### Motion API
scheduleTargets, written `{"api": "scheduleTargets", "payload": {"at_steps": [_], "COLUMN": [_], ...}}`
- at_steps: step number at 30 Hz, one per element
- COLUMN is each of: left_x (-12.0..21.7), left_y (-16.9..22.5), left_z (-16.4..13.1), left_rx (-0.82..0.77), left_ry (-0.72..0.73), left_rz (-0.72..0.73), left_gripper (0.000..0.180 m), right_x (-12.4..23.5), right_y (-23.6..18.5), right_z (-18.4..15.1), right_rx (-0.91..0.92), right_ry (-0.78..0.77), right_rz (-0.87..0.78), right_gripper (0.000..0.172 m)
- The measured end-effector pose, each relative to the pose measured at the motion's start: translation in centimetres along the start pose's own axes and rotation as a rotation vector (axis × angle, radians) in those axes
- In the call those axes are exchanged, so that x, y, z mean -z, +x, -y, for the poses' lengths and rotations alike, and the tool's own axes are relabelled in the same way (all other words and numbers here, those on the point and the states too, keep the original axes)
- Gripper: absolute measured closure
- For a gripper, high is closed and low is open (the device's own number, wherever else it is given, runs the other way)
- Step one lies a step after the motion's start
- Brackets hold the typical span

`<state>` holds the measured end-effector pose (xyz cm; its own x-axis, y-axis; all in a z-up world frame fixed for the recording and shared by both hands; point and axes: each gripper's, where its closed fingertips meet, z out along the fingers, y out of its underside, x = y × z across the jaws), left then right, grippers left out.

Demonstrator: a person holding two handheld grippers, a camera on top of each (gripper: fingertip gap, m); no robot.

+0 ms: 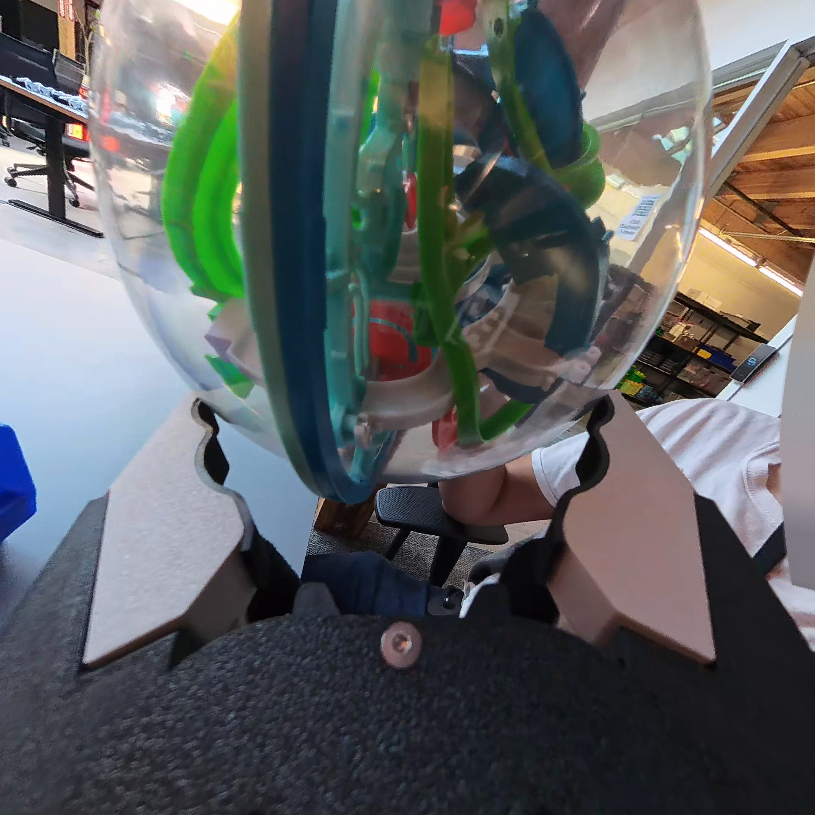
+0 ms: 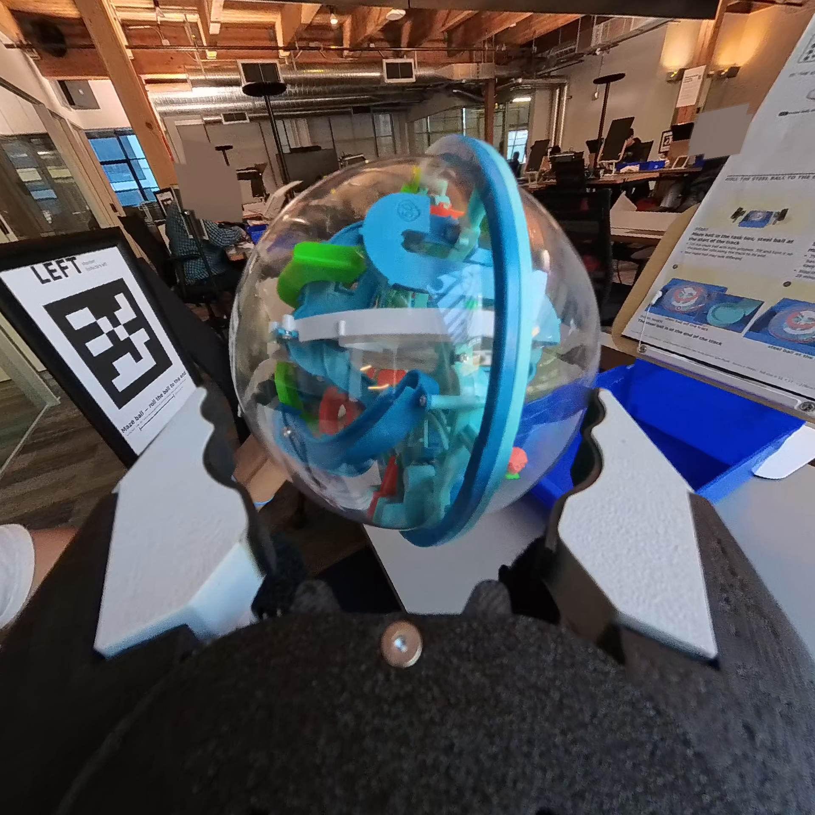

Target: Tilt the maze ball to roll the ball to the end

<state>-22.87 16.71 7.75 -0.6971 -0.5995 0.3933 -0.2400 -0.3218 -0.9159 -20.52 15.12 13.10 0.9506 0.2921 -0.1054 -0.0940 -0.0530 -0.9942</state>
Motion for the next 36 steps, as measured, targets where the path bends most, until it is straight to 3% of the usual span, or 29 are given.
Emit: {"api": "scheduleTargets", "payload": {"at_steps": [8, 30, 33, 36], "left_x": [1.0, 2.7, 2.9, 2.8], "left_y": [0.7, 2.5, 3.5, 6.2], "left_z": [0.3, 3.0, 3.4, 3.7], "left_rx": [0.002, -0.149, -0.263, -0.481], "left_ry": [-0.007, 0.070, 0.073, 0.059], "left_rz": [-0.034, 0.074, 0.100, 0.163], "left_gripper": [0.022, 0.026, 0.025, 0.024], "right_x": [-0.2, -1.2, -1.1, -0.1], "right_y": [-0.4, -2.1, -2.9, -4.9], "right_z": [-1.2, 0.2, 0.7, 1.2], "right_rx": [0.248, 0.309, 0.376, 0.525], "right_ry": [-0.079, 0.029, 0.087, 0.156], "right_rz": [-0.014, 0.036, 0.053, 0.092], "right_gripper": [0.030, 0.032, 0.030, 0.030]}}
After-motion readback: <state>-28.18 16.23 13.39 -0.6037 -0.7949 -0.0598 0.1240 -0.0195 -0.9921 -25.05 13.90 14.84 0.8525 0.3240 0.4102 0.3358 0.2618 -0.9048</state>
